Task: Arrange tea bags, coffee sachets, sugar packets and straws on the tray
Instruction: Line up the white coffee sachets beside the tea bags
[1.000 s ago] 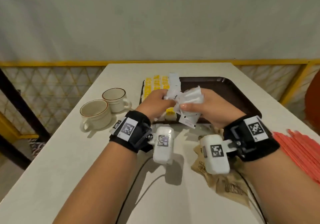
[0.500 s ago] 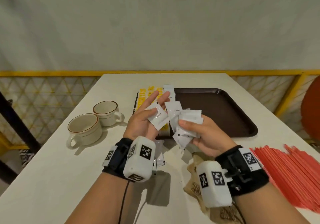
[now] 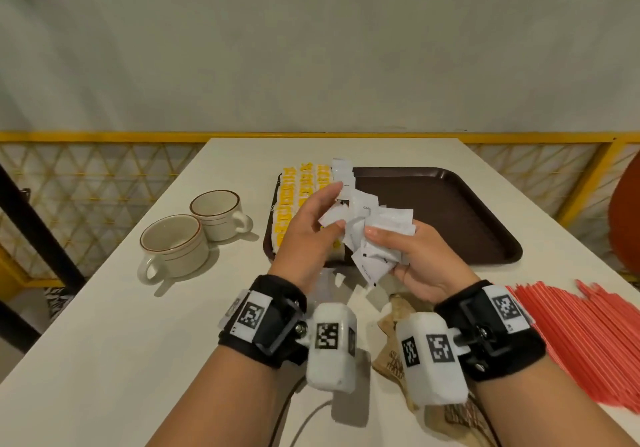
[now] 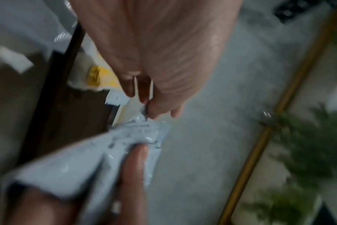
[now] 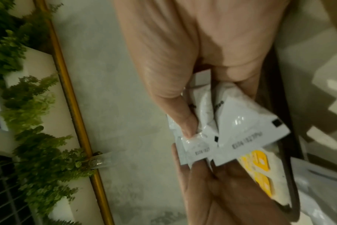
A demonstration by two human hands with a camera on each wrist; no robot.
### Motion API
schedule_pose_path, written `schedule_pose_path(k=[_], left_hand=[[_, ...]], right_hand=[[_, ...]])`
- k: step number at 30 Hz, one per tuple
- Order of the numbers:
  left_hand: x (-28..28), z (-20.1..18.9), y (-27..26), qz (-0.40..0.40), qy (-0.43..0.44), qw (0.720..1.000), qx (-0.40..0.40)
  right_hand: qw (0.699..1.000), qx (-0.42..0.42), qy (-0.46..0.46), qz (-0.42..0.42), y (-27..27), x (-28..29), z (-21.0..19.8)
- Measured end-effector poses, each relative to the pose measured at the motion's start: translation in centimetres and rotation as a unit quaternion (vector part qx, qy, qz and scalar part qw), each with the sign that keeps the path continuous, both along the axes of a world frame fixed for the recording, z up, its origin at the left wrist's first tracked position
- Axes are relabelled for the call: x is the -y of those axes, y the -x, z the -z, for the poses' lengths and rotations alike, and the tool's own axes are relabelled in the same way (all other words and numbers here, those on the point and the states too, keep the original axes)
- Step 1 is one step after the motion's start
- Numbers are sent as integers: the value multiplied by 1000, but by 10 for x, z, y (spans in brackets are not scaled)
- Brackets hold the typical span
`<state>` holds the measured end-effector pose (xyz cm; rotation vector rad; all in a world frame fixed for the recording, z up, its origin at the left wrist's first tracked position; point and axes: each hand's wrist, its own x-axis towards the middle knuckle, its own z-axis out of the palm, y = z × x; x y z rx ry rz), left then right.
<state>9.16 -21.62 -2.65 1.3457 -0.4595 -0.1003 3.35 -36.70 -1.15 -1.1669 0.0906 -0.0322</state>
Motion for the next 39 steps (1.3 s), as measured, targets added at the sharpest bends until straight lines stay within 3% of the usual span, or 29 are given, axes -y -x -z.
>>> schedule_pose_path(k=[2,5,10,13,16,18,20,24,28,32,34,39], left_hand=[[-4,0,0,-21,-139,985,104],[-8,-2,2,5,-253,953,168],[-6,2,4,4,-315,925,212],[-3,1,5,-15,-271,948,167],[-3,-3,3,-66,-102,993,-9],[-2,-8,4,-14,36,989,-143],[-3,-10,5,37,102,975,-195],[-4,-14,9,63,101,971,-209],[-6,-18,13,110,58,973,-196],[-6,-16,12,185,50,950,-245],[-6,-13,8,177,64,947,-259],[-1,-5,4,108,0,976,-190]], right_hand=[[1000,-5,13,12,0,2,0],[1000,-7,25,16,-1,3,-1],[1000,1,21,3,-2,5,-4],[999,27,22,12,-1,7,-5],[998,60,-2,19,0,13,-9],[997,78,11,-7,0,12,-9],[996,77,44,-31,2,7,-7],[987,71,111,-91,5,-3,0],[985,52,113,-122,7,-3,-1],[983,30,116,-138,8,-2,-2],[981,17,130,-146,8,-2,-2],[977,0,147,-156,8,-2,-1]])
